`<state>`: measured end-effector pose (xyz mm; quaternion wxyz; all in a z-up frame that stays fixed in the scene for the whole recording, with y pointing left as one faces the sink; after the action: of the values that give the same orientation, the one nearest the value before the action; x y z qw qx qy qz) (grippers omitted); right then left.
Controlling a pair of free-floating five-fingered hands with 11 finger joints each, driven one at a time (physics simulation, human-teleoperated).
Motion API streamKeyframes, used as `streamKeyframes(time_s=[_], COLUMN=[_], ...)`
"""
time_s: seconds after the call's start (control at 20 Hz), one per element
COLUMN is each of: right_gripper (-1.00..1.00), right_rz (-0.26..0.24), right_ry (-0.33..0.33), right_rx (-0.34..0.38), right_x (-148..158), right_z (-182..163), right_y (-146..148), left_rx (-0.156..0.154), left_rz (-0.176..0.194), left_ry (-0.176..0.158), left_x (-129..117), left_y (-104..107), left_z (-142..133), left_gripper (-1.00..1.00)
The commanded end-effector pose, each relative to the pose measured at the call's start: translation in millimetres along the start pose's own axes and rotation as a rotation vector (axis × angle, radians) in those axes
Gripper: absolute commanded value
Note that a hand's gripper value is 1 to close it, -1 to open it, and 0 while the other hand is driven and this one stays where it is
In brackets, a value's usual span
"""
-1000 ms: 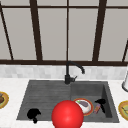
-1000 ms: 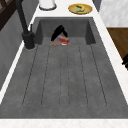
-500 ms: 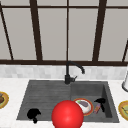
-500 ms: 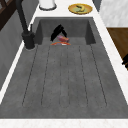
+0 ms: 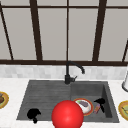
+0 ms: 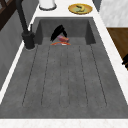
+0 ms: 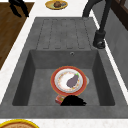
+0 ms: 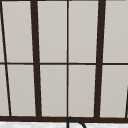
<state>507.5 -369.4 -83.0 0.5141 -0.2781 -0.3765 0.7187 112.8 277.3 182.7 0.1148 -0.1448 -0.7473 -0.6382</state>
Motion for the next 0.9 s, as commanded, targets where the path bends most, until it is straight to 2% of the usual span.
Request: streamKeyframes(time_s=[0.0, 0.15, 0.3, 0.45, 0.5, 0.55, 0.65, 0.85], right_gripper=[-1.00, -1.00, -1.00, -1.00, 1.00, 1.00, 1.00, 1.00], right_rz=[0.022, 0.020, 0.019, 0.022, 0.018, 0.037, 0.026, 0.015], right_ry=[-0.015, -0.014, -0.036, -0.065, -0.071, -0.067, -0.084, -0.109], right_rx=[-0.028, -0.041, -0.014, 0.013, 0.029, 0.050, 0.066, -0.064], right_x=[2.8, 4.2, 8.0, 6.9, 7.2, 9.0, 6.7, 1.0], right_z=[7.0, 19.5, 25.4, 14.9, 8.8, -1.4, -4.9, -3.3], right_y=[4.7, 2.0, 3.8, 2.7, 2.5, 2.6, 1.2, -1.3], left_rx=[0.000, 0.000, 0.000, 0.000, 0.000, 0.000, 0.000, 0.000], left_rz=[0.000, 0.000, 0.000, 0.000, 0.000, 0.000, 0.000, 0.000], left_ry=[0.000, 0.000, 0.000, 0.000, 0.000, 0.000, 0.000, 0.000], left_x=[0.0, 0.0, 0.0, 0.0, 0.0, 0.0, 0.0, 0.0], left_y=[0.0, 0.0, 0.0, 0.0, 0.0, 0.0, 0.0, 0.0], left_z=[0.0, 0.0, 0.0, 0.0, 0.0, 0.0, 0.0, 0.0], left_gripper=[0.00, 0.00, 0.00, 0.00, 0.00, 0.00, 0.00, 0.00])
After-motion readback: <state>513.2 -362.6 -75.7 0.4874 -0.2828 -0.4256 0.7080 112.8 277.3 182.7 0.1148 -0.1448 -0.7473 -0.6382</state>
